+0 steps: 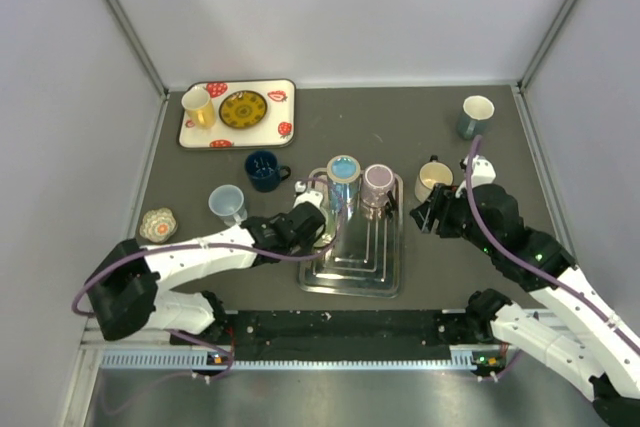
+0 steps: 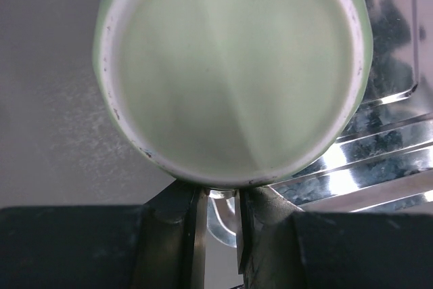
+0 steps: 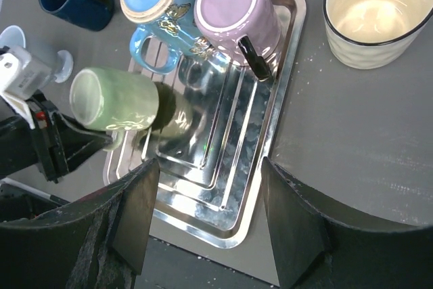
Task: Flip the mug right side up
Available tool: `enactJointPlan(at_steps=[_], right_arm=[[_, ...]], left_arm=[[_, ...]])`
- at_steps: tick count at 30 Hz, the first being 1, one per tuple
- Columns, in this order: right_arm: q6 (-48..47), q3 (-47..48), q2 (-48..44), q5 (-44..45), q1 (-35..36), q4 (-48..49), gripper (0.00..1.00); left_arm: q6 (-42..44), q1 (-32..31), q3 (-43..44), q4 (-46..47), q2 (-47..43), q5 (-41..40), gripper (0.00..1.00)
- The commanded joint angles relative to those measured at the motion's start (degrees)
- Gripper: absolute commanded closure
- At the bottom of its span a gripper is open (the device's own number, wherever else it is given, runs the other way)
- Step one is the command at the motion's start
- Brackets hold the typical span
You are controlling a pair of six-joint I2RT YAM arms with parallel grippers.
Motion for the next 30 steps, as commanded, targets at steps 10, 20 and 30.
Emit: enactJointPlan(at_steps=[10,20,30], right_arm=[[-1.28,-1.48,-0.52,2.1,0.61,1.03,0.38],[-1.37,-0.69,0.09,3.33,0.69,0.94,0.37],[-2.86,3.69,1.41,9.64,0.69,-1.34,0.36]], left_arm=[[0.3,-1.82,9.1,4.19,8.39,-2.6,1.0],[-0.32,-1.9,9.28,1.81,8.75,-2.6,0.91],[-0.67,-1.99,7.71,-2.05,1.55,-3.04,0.51]])
